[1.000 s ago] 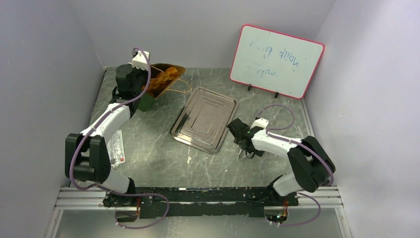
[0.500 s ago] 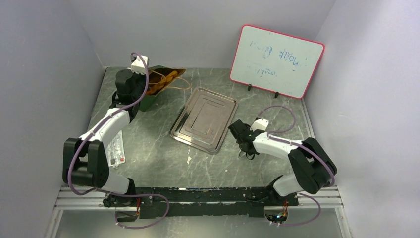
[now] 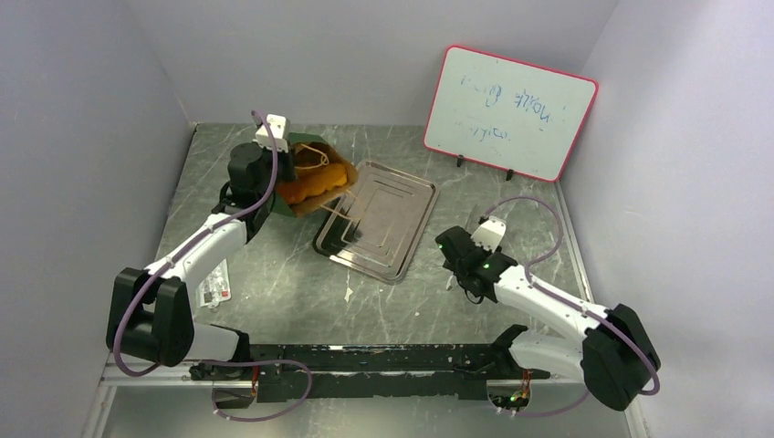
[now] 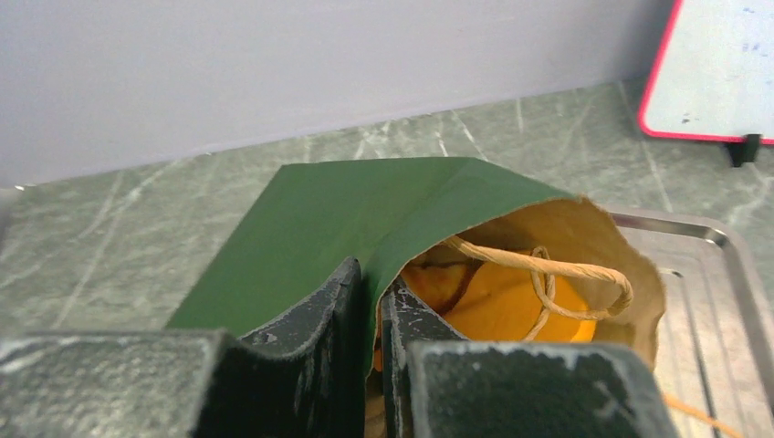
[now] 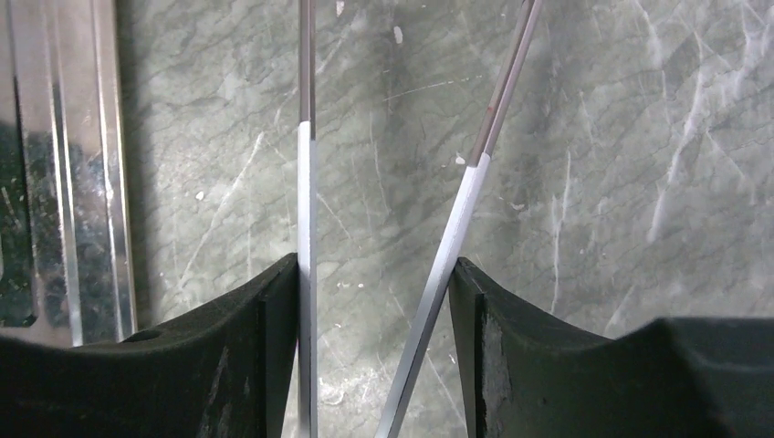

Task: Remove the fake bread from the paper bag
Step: Pick up the clamp at the center of the board, then take out the fake bread from the paper bag.

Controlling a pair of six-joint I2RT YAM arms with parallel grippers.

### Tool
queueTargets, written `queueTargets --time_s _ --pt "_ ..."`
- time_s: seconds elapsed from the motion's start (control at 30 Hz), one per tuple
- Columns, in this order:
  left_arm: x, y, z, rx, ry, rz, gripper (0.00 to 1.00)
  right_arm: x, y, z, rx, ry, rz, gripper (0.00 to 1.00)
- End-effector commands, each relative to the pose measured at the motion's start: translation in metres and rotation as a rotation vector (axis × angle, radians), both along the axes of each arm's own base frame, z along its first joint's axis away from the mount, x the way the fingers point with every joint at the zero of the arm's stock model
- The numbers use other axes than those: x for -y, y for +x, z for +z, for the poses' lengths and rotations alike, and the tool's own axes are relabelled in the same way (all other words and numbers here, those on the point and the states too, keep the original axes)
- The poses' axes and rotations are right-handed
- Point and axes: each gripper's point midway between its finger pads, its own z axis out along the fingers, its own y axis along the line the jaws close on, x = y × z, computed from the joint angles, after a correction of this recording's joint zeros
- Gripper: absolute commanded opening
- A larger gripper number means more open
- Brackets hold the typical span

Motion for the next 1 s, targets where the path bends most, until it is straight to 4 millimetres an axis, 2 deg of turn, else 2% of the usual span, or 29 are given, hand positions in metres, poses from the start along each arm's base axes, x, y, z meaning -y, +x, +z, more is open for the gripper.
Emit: queueTargets --time_s 0.0,0.3,0.5,0.77,0.97 --pt "0.01 -0.007 0.011 0.031 -0.108 0.015 0.07 0.002 -0.004 0.017 0.029 -0.002 0.026 0.53" --pt "0.014 -0.011 0.006 0.016 -0.173 0.014 0.07 -0.01 -0.01 0.031 0.049 0.061 0.109 0.43" --pt "0.014 -0.014 0.002 0.011 -0.176 0.01 0.07 -0.029 -0.011 0.043 0.072 0.112 0.186 0.39" --pt "0.017 -0.017 -0.005 -0.006 -0.184 0.002 0.07 -0.055 -0.013 0.082 0.145 0.163 0.27 0.39" --pt "0.018 -0.019 -0.009 -0.015 -0.185 0.0 0.07 -0.063 -0.016 0.107 0.176 0.203 0.323 0.34"
